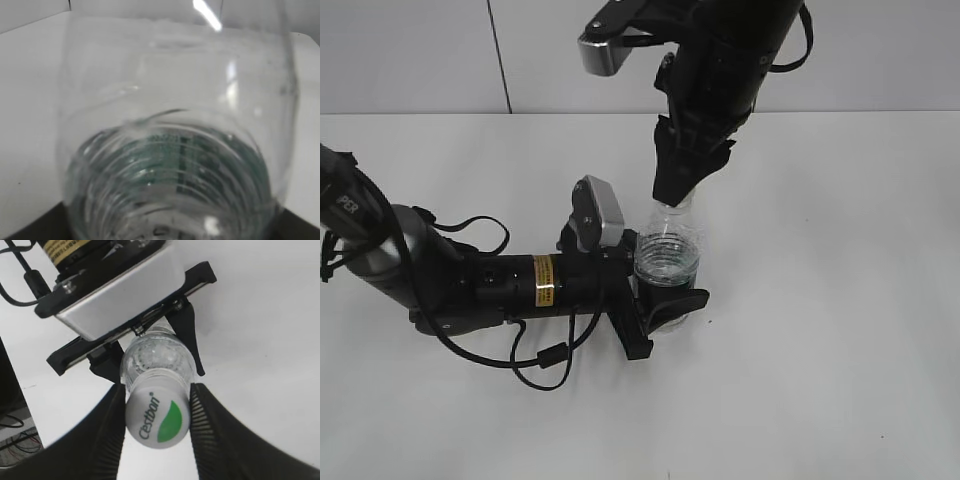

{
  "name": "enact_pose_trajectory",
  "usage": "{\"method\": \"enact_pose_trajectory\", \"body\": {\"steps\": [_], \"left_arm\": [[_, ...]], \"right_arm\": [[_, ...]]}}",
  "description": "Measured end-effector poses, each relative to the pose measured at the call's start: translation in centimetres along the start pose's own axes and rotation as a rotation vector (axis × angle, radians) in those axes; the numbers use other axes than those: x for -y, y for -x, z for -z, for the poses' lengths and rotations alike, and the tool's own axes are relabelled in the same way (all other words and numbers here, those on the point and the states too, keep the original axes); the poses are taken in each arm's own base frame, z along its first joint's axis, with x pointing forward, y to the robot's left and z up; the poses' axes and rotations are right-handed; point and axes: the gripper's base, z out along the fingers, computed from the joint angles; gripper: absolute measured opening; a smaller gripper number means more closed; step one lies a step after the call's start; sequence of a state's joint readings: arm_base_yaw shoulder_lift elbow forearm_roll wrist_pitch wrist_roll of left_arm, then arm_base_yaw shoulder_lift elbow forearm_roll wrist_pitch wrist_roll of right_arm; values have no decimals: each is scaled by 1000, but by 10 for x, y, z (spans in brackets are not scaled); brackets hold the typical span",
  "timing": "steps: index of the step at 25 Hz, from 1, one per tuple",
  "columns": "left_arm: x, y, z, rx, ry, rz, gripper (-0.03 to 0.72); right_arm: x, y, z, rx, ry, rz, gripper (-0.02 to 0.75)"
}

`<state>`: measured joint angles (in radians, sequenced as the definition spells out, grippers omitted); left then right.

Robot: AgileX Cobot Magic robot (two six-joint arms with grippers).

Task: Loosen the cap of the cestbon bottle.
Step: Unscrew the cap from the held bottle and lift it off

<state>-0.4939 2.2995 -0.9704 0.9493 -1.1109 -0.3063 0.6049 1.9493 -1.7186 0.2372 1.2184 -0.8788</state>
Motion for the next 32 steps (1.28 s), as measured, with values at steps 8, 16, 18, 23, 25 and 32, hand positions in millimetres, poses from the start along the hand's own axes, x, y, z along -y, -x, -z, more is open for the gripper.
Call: {"method": "enact_pose_trajectory", "body": {"steps": [8, 16, 18, 23, 25, 32], "left_arm": [[0, 0, 0, 0, 1, 3, 403], [0, 0, 0, 0, 1, 4, 403], [0, 0, 0, 0, 1, 4, 403], [0, 0, 0, 0, 1, 4, 403], [0, 0, 0, 0, 1, 4, 403], [-1, 0, 0, 2, 7, 18, 403]], "right_arm": [[0, 0, 1, 1, -1, 220, 297], [0, 0, 1, -1, -2, 279, 297], [0, 0, 1, -1, -2, 279, 297], [0, 0, 1, -1, -2, 271, 297], [0, 1, 1, 0, -4, 259, 297], [4, 6, 10, 9, -26, 230, 294]]}}
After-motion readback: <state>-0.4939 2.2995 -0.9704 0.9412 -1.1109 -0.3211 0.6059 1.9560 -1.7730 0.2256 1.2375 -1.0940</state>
